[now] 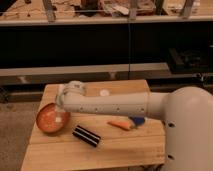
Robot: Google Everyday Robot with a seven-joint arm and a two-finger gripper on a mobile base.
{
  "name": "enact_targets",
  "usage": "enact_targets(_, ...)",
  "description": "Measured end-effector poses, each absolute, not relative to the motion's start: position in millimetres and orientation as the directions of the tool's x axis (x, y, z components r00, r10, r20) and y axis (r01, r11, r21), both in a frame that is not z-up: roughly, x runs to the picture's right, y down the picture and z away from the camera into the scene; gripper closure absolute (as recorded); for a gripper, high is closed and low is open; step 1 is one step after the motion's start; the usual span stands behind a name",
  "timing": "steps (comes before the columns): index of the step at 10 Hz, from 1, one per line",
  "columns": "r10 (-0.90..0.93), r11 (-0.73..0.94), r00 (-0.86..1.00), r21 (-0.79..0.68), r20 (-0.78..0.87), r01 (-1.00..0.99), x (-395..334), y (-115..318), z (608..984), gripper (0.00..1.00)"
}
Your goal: Place the bottle in the ceramic bowl
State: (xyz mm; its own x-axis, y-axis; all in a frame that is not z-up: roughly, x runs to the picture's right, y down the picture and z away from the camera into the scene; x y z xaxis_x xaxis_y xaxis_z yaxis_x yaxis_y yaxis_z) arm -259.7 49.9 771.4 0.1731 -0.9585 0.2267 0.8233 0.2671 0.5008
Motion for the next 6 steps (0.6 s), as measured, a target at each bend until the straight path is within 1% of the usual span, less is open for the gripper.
enact_targets(6,-0.965,0.244,0.158,0.498,0.209,0.832,-269,52,775,1.0)
